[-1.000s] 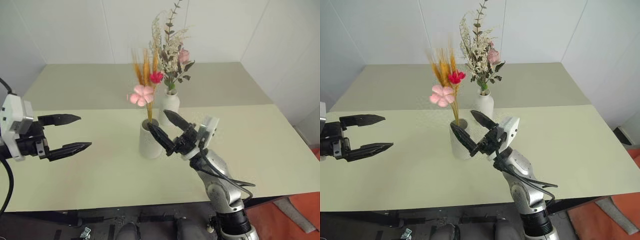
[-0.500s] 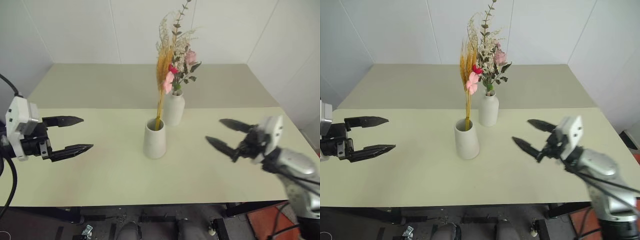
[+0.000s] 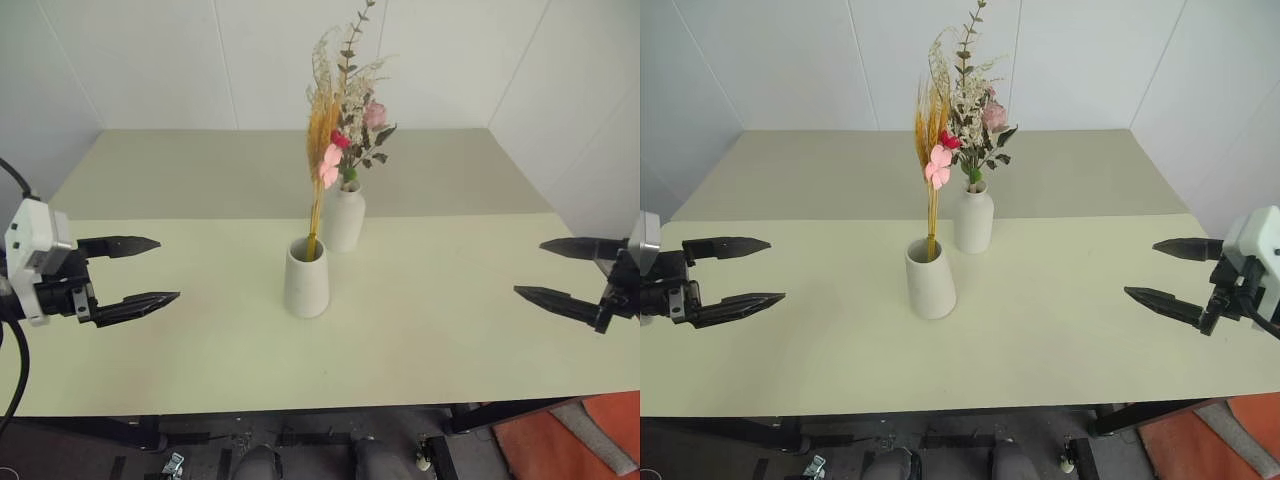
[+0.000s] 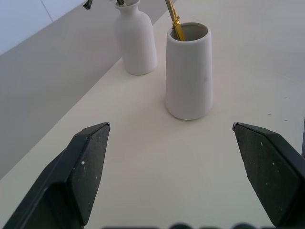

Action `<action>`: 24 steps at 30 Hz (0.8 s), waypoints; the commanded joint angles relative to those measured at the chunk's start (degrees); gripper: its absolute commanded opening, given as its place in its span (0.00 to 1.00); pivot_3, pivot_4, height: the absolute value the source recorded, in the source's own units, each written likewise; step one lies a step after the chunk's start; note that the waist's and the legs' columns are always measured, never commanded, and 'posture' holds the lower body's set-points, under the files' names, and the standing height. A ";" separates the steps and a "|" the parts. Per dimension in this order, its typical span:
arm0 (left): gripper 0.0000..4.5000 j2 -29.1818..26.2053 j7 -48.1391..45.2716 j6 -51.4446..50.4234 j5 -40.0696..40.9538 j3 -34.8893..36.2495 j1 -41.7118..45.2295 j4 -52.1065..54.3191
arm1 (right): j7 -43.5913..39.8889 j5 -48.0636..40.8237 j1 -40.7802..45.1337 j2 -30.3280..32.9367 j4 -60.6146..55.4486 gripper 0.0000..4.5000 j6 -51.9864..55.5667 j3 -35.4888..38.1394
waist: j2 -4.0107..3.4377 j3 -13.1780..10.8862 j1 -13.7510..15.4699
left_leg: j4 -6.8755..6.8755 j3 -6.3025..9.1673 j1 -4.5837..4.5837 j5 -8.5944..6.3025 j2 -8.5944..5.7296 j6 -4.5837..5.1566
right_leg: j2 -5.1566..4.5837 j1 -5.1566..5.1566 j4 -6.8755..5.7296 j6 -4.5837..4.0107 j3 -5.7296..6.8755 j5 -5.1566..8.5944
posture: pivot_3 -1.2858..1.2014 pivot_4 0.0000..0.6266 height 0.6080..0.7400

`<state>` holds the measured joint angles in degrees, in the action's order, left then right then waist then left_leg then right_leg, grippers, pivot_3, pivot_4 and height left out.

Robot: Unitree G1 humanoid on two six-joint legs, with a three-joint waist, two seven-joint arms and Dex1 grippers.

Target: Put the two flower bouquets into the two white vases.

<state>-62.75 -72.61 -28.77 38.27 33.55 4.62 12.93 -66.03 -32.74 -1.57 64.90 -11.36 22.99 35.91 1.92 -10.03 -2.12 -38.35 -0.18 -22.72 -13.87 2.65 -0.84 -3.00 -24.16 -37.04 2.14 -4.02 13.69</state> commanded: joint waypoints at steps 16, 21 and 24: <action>1.00 -4.00 -3.66 1.53 -1.52 2.56 0.11 -2.65 | -0.45 -0.96 -0.82 -0.43 -5.10 0.99 6.42 3.86 | 0.00 0.00 -0.25 | 0.00 0.00 0.00 0.00 0.01 0.00 | 0.00 0.00 0.00 0.01 0.00 0.01 | 0.52 0.24 1.00; 1.00 -5.11 -5.08 1.67 -2.37 3.74 -0.60 -3.93 | 1.30 -1.26 1.43 -0.73 -5.63 0.99 6.97 1.21 | 0.00 0.00 -0.28 | 0.00 0.00 0.00 0.00 0.01 0.00 | 0.00 -0.01 0.00 0.02 0.01 0.01 | 0.52 0.24 1.00; 1.00 -4.59 -4.84 0.49 -1.90 4.42 -1.63 -2.15 | 1.21 -1.13 2.59 -1.40 -4.84 0.99 5.99 -1.05 | 0.00 0.00 -0.35 | 0.00 -0.01 0.01 0.00 0.02 0.00 | 0.01 0.00 0.00 0.01 0.00 0.01 | 0.52 0.24 1.00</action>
<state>-66.44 -77.23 -27.87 35.92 35.35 3.26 9.38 -65.30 -33.42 -0.08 63.91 -15.73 29.45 34.99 1.93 -10.03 -2.47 -38.35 -0.19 -22.71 -13.87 2.68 -0.84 -2.99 -24.17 -37.05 2.15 -4.02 13.71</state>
